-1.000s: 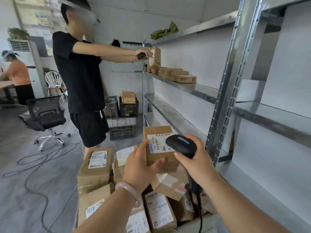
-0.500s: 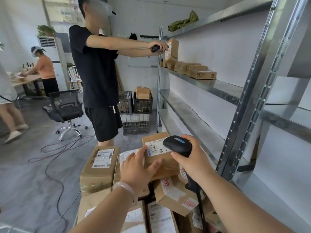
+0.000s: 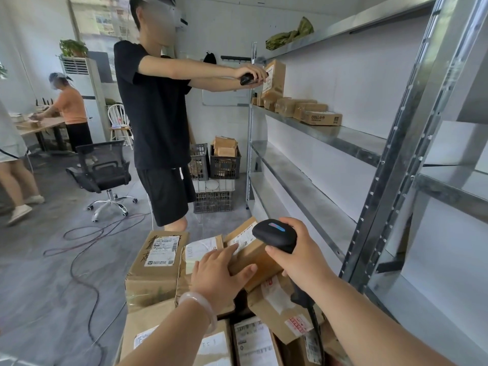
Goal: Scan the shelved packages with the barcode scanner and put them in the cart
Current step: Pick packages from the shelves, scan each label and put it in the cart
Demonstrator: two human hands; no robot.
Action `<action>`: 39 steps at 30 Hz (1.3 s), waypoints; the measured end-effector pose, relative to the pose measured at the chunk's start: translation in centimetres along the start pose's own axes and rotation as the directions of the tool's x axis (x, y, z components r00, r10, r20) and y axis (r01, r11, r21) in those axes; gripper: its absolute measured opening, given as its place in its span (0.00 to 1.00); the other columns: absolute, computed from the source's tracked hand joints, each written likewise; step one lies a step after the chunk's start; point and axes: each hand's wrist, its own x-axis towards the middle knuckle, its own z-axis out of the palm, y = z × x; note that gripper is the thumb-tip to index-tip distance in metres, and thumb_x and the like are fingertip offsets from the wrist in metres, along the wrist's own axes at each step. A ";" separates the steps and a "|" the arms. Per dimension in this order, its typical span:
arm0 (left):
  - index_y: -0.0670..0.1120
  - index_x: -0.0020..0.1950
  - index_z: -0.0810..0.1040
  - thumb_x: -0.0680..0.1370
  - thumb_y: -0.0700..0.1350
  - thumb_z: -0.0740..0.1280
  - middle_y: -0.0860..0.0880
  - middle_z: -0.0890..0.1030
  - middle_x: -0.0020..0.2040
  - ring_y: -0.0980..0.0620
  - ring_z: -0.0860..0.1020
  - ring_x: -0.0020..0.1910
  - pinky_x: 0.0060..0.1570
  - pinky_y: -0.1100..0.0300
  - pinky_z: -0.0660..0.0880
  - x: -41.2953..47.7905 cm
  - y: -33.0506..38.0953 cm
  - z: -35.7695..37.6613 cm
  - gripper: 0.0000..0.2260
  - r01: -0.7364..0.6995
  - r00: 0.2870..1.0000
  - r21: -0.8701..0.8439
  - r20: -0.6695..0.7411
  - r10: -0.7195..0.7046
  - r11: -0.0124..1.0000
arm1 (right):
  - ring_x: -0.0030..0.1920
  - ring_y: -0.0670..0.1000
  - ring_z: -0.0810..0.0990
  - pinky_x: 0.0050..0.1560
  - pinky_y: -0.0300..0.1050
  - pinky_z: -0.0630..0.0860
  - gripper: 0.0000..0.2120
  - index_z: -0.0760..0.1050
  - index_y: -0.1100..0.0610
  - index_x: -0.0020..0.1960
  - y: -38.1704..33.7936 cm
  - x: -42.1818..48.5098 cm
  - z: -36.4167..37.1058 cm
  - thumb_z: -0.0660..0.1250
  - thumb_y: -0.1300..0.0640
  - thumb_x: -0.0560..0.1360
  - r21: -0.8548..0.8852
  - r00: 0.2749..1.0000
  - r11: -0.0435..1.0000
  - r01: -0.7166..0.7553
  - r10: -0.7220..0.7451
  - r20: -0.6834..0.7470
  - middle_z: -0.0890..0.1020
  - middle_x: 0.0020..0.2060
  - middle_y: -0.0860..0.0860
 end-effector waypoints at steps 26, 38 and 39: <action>0.62 0.77 0.60 0.75 0.70 0.60 0.58 0.64 0.76 0.51 0.56 0.77 0.76 0.43 0.53 0.4 -1.9 -0.8 0.32 -0.037 0.996 0.004 0.082 0.037 0.999 | 0.52 0.49 0.80 0.49 0.51 0.83 0.29 0.61 0.36 0.63 -0.4 -0.9 1.3 0.74 0.54 0.72 0.000 0.999 1.000 0.007 -0.007 -0.034 0.73 0.51 0.38; 0.64 0.77 0.58 0.76 0.69 0.60 0.60 0.60 0.78 0.51 0.51 0.79 0.77 0.41 0.49 0.5 -2.3 -1.2 0.31 -0.061 0.995 0.030 0.082 0.058 0.998 | 0.51 0.48 0.80 0.50 0.51 0.83 0.29 0.61 0.36 0.63 -0.7 -1.0 1.6 0.74 0.54 0.72 -0.027 0.999 1.000 0.011 -0.012 -0.031 0.72 0.49 0.34; 0.64 0.77 0.58 0.76 0.69 0.60 0.61 0.60 0.78 0.51 0.51 0.79 0.77 0.41 0.47 0.5 -2.4 -1.2 0.31 -0.067 0.994 0.038 0.091 0.064 0.997 | 0.51 0.48 0.80 0.50 0.51 0.82 0.29 0.62 0.36 0.62 -0.7 -1.0 1.6 0.74 0.54 0.72 -0.023 0.999 1.000 0.010 -0.011 -0.036 0.72 0.49 0.34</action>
